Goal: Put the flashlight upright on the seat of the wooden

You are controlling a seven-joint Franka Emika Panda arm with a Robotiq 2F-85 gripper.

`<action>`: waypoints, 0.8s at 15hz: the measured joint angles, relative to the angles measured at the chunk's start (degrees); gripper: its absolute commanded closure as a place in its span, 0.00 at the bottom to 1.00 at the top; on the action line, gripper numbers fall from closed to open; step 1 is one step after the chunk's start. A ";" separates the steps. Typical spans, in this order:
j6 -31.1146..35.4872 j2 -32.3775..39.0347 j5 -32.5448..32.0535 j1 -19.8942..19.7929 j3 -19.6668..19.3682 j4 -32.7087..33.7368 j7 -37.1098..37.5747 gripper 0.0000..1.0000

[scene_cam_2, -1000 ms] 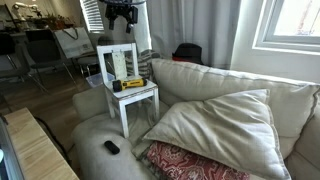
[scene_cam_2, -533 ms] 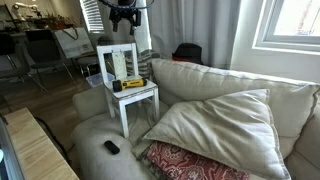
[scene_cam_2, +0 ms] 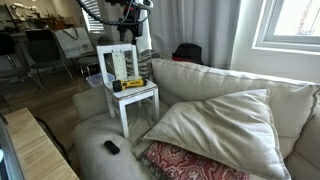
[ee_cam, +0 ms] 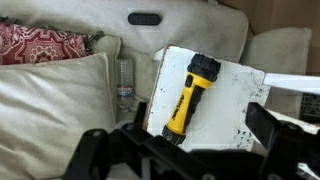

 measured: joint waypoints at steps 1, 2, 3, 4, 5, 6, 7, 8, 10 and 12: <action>1.99 1.59 0.59 -0.02 0.00 0.03 1.81 0.00; 4.35 3.28 1.49 -0.03 0.00 0.10 3.20 0.00; 6.91 4.95 2.42 -0.04 0.04 0.25 3.97 0.00; 9.81 6.71 3.48 -0.04 0.15 0.50 4.18 0.00; 12.39 8.48 4.15 -0.04 0.32 0.86 4.19 0.00; 14.31 10.35 4.41 -0.02 0.55 1.55 4.19 0.00; 15.55 12.22 4.43 0.15 0.66 2.38 4.31 0.00; 15.92 13.92 4.43 0.28 0.85 3.40 4.33 0.00; 15.98 15.23 4.38 0.39 0.96 4.09 4.33 0.00; 15.98 14.79 4.37 0.28 0.96 4.14 4.33 0.00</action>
